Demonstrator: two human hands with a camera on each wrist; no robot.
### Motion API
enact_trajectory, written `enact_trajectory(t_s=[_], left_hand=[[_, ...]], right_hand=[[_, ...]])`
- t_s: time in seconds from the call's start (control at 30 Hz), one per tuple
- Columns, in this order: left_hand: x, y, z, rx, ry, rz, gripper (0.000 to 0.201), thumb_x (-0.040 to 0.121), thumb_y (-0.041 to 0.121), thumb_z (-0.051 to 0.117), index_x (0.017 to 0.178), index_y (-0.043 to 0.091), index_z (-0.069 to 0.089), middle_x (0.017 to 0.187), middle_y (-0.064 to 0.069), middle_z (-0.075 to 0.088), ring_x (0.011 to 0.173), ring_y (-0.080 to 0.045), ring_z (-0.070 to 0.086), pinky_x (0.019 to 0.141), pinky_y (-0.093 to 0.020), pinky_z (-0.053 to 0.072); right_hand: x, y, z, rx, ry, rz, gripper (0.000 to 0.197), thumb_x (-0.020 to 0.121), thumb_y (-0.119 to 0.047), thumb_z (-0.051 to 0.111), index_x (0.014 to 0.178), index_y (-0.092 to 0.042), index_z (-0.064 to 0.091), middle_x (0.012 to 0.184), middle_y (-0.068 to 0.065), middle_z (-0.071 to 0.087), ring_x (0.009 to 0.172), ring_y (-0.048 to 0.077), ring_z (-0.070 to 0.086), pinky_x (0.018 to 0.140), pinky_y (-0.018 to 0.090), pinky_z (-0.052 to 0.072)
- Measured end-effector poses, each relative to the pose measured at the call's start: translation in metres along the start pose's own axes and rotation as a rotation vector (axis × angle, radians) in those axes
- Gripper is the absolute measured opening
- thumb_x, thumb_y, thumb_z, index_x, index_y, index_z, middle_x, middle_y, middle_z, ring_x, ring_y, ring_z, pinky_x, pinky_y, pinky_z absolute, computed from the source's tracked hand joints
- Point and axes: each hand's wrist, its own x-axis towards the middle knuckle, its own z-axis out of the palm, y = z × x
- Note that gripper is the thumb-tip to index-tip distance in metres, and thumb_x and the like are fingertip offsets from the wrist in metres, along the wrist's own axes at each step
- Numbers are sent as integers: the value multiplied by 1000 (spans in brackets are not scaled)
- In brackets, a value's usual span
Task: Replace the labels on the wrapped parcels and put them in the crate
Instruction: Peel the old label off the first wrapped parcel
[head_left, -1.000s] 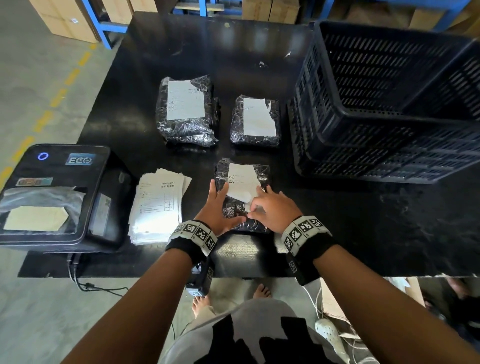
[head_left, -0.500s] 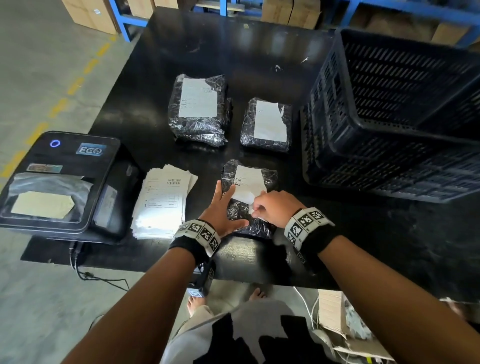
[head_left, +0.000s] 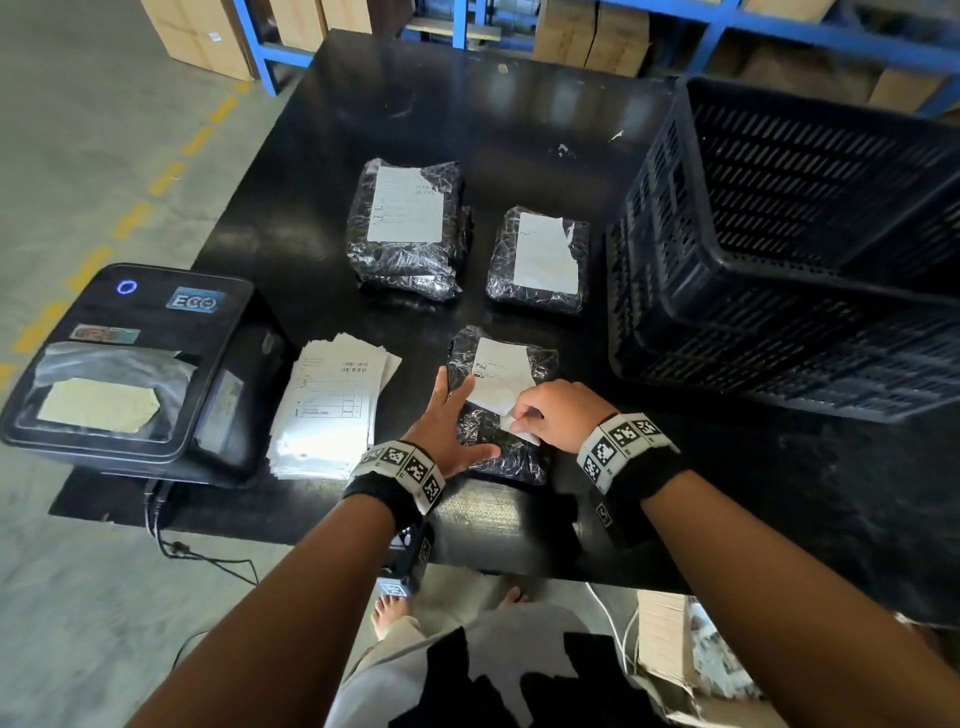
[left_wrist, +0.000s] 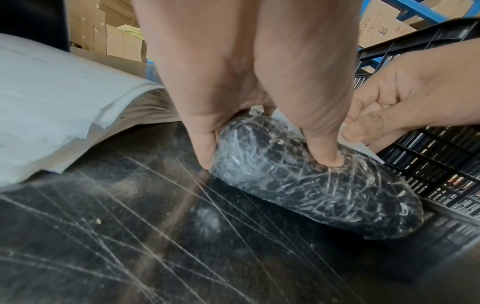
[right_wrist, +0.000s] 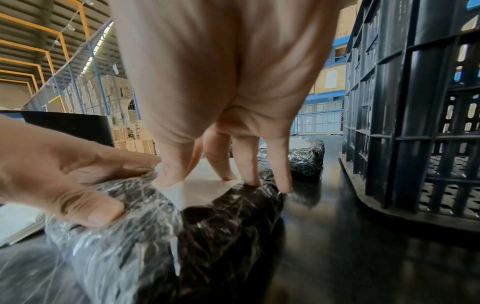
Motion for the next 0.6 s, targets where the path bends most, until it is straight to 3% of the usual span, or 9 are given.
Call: enact_trajectory(t_s=[0.23, 0.37, 0.6], left_hand=[[-1, 1, 0, 11, 3, -4, 104, 74, 41, 77, 151, 33, 8, 156, 6, -24, 140, -24, 31, 106, -40, 38], [-1, 2, -1, 12, 1, -5, 103, 74, 41, 76, 151, 33, 8, 156, 5, -24, 140, -24, 32, 106, -40, 39], [0, 0, 0, 3, 0, 5, 103, 75, 41, 76, 151, 32, 8, 156, 3, -24, 141, -24, 29, 108, -40, 36]], right_hand=[[-4, 1, -3, -1, 21, 7, 24, 94, -37, 57, 108, -21, 67, 103, 0, 69, 89, 20, 62, 75, 29, 44], [-2, 2, -5, 23, 10, 22, 22, 95, -36, 55, 107, -21, 66, 103, -1, 67, 81, 15, 55, 73, 28, 41], [-1, 2, -10, 44, 8, 40, 20, 96, -33, 53, 103, -18, 65, 85, -6, 60, 77, 15, 56, 70, 26, 37]])
